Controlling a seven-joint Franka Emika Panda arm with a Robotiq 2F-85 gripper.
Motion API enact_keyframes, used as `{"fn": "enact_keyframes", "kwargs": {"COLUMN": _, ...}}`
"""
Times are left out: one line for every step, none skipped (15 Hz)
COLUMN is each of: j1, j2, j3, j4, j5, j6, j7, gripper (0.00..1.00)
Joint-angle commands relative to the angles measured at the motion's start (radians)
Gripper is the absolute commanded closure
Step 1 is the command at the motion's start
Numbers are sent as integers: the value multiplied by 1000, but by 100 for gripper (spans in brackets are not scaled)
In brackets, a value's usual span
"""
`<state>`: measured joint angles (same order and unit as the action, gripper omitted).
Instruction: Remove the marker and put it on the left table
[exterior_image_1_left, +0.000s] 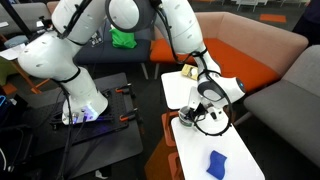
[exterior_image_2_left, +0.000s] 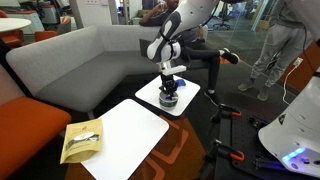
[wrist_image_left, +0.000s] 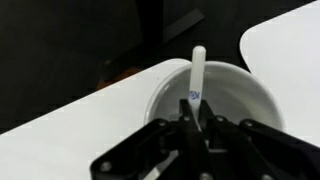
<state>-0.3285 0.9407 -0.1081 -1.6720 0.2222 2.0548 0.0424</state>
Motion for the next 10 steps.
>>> {"fn": "enact_keyframes", "kwargs": {"j1": 1, "j2": -87, "j3": -5, "j4": -78, "j5": 15, "j6": 19, "j7": -34, "gripper": 97}}
{"fn": "enact_keyframes", "kwargs": {"j1": 5, "j2": -112, "j3": -6, "j4": -99, "j5": 13, "j6": 26, "j7": -38, "gripper": 97}}
{"fn": "enact_keyframes", "kwargs": {"j1": 19, "j2": -144, "j3": -14, "j4": -129, "j5": 3, "j6": 41, "j7": -27, "gripper": 97}}
{"fn": "enact_keyframes", "kwargs": {"j1": 28, "j2": -172, "j3": -16, "j4": -155, "j5": -6, "j6": 59, "j7": -34, "gripper": 97}}
{"fn": "enact_keyframes", "kwargs": {"j1": 44, "j2": -207, "j3": -20, "j4": -187, "j5": -19, "j6": 67, "j7": -27, "gripper": 97}}
{"fn": "enact_keyframes", "kwargs": {"j1": 62, "j2": -243, "j3": -25, "j4": -217, "j5": -34, "j6": 75, "j7": -16, "gripper": 97}}
{"fn": "enact_keyframes", "kwargs": {"j1": 80, "j2": -276, "j3": -27, "j4": -246, "j5": -48, "j6": 91, "j7": -12, "gripper": 97}}
{"fn": "enact_keyframes", "kwargs": {"j1": 109, "j2": -309, "j3": -31, "j4": -276, "j5": -72, "j6": 111, "j7": 0, "gripper": 97}}
{"fn": "enact_keyframes", "kwargs": {"j1": 135, "j2": -336, "j3": -33, "j4": -300, "j5": -93, "j6": 145, "j7": 14, "gripper": 97}}
{"fn": "enact_keyframes", "kwargs": {"j1": 165, "j2": -356, "j3": -32, "j4": -318, "j5": -122, "j6": 187, "j7": 25, "gripper": 97}}
